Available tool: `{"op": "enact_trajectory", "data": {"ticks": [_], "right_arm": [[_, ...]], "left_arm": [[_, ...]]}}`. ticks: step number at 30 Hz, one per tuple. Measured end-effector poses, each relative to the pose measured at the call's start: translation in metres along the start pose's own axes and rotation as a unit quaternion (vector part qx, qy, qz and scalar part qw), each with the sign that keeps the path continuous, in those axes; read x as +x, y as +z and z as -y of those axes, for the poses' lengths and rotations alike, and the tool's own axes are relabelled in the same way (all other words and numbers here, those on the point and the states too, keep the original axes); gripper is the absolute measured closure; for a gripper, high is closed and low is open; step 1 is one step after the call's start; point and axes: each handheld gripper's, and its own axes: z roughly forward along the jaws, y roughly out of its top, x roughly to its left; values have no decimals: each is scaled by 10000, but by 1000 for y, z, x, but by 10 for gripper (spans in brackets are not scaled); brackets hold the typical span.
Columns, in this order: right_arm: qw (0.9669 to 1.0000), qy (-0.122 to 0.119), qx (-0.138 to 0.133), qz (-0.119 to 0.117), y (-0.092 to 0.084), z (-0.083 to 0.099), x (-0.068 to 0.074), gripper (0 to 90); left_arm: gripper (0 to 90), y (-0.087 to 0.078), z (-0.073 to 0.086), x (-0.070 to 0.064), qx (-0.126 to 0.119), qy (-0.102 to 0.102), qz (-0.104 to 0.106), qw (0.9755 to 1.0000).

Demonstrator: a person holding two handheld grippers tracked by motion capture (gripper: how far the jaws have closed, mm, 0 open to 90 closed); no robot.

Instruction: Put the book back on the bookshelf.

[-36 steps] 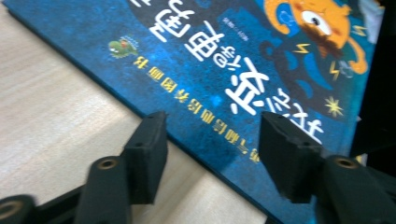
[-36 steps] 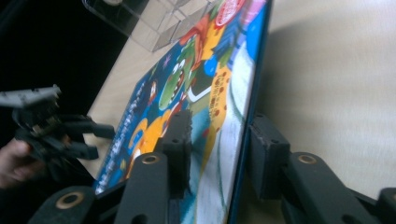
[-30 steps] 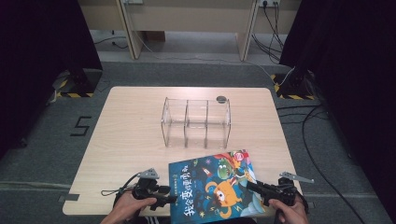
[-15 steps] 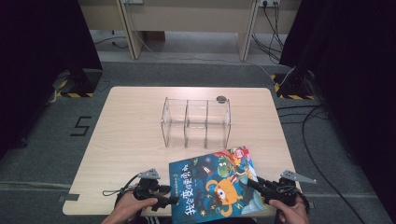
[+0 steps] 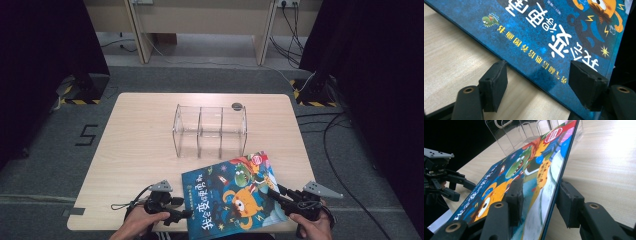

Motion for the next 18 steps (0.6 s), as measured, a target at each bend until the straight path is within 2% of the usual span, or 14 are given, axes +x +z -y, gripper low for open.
{"op": "enact_trajectory", "data": {"ticks": [5,9,14,17,18], "right_arm": [[9994,-308,-124,-13,-5,-4,1,581],[9995,-275,-145,7,-7,-2,-1,580],[9995,-260,-166,11,-9,-3,-1,580],[9994,-302,-190,12,-11,-2,-1,579],[9988,-412,-268,-2,-11,-3,-1,579]], "left_arm": [[298,4,-3,1,-4,-30,61,10000],[300,6,-4,0,-33,-1,29,10000],[299,8,-7,2,-74,-150,89,9998],[314,9,-7,3,-175,-158,-37,9997],[330,9,-7,3,-199,-159,-71,9997]]}}
